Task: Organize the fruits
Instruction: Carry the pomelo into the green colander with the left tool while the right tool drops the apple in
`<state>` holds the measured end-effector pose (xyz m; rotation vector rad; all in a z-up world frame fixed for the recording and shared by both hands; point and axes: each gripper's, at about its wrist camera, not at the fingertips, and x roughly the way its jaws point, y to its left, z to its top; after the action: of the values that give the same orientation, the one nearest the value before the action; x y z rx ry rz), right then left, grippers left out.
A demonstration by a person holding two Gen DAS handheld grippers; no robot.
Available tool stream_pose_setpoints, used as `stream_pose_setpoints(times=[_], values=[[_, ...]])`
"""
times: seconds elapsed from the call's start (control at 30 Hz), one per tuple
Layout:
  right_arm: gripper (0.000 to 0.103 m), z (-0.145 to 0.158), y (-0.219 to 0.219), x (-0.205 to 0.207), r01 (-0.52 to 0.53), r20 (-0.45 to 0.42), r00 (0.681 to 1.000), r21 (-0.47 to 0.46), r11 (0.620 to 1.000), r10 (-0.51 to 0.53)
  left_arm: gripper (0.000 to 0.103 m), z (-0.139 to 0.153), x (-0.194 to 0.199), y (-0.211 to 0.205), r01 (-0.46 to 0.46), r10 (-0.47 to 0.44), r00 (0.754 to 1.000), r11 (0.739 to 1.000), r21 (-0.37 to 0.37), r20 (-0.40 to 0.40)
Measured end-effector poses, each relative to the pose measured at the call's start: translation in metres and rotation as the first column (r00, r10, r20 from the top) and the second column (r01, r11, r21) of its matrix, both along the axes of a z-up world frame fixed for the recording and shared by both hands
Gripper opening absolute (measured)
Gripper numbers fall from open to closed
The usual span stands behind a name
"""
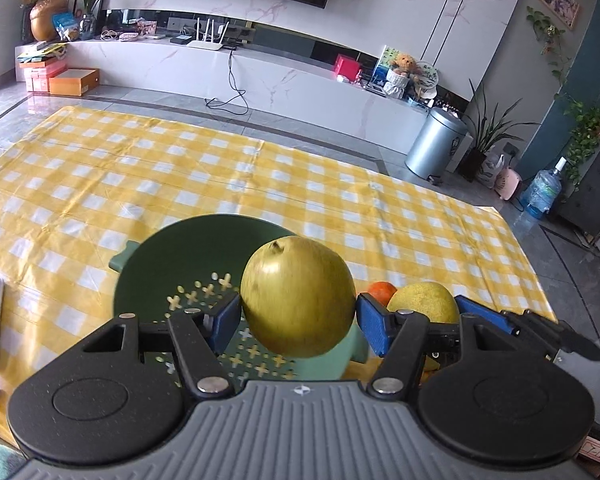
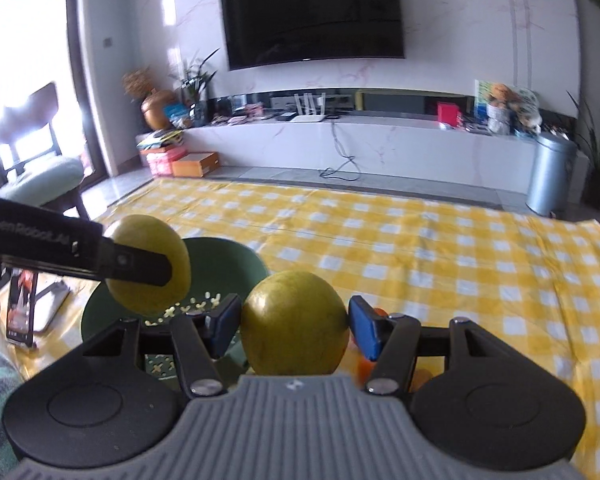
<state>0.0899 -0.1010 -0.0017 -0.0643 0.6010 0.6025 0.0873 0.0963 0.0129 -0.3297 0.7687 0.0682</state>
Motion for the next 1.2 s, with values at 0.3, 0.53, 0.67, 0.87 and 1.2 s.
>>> stream_pose_setpoints(times=[0.3, 0.53, 0.67, 0.87, 1.2], values=[[0.056, 0.006, 0.061, 0.009, -0.187, 0.054, 0.977, -0.248, 0.951, 0.206, 0.067, -0.034, 0.02, 0.024, -0.001, -0.005, 0.993, 0.999, -0.054, -0.115], [0.056, -0.003, 0.088, 0.011, -0.283, 0.046, 0.944, -0.388, 0.877, 0.326, 0.029, -0.05, 0.023, 0.04, -0.028, 0.01, 0.986, 0.994, -0.106, -0.165], [0.055, -0.004, 0.105, 0.009, -0.353, 0.018, 0.919, -0.404, 0.844, 0.394, 0.031, -0.051, 0.025, 0.046, -0.036, 0.018, 0.986, 0.994, -0.103, -0.164], [0.055, -0.024, 0.122, 0.018, -0.39, -0.065, 0.912, -0.439, 0.809, 0.405, 0.038, -0.05, 0.023, 0.053, -0.059, 0.042, 0.986, 0.993, -0.099, -0.164], [0.051, -0.037, 0.137, 0.028, -0.371, -0.106, 0.925, -0.453, 0.811, 0.365, 0.045, -0.045, 0.026, 0.056, -0.054, 0.041, 0.988, 0.995, -0.085, -0.149]])
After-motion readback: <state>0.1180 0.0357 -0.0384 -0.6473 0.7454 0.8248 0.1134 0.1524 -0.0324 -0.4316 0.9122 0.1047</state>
